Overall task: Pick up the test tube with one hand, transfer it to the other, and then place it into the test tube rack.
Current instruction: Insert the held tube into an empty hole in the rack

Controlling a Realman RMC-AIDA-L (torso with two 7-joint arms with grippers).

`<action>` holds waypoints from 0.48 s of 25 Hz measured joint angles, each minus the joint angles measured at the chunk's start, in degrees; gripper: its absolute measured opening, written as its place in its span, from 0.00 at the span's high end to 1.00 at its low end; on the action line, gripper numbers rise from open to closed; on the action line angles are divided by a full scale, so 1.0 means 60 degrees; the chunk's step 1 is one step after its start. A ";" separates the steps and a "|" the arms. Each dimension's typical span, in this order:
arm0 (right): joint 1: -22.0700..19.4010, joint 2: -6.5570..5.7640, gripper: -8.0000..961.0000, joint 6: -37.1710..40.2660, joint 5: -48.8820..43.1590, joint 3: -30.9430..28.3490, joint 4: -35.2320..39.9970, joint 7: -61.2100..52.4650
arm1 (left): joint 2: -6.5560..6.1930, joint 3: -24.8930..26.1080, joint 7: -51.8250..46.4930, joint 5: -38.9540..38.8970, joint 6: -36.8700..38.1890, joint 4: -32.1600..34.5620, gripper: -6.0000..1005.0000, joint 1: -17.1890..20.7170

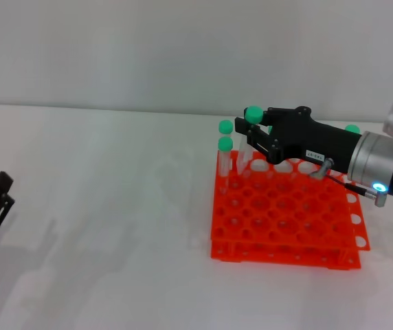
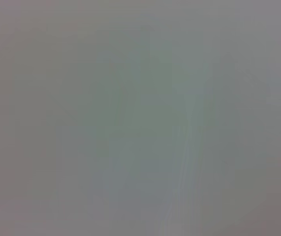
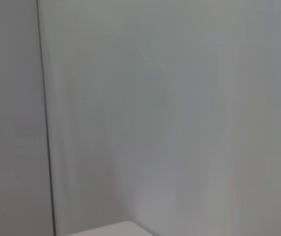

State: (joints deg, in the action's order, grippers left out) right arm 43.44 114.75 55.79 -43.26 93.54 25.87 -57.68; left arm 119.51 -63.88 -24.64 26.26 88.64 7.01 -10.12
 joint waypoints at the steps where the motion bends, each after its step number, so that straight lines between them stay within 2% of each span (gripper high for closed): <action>1: 0.0032 0.0021 0.78 -0.0101 -0.0027 0.0018 0.0018 0.0010 | 0.0000 0.0000 0.0003 -0.0075 0.0024 -0.0088 0.22 0.0008; 12: 0.0165 0.0198 0.78 -0.0837 -0.0537 0.0069 0.0027 0.0044 | 0.0029 -0.0061 -0.0054 -0.0079 0.0040 -0.0440 0.23 -0.0187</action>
State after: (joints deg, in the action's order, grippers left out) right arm 44.44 115.94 50.77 -46.48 93.95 26.03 -57.42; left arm 119.68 -64.25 -24.96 25.79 88.88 4.37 -11.24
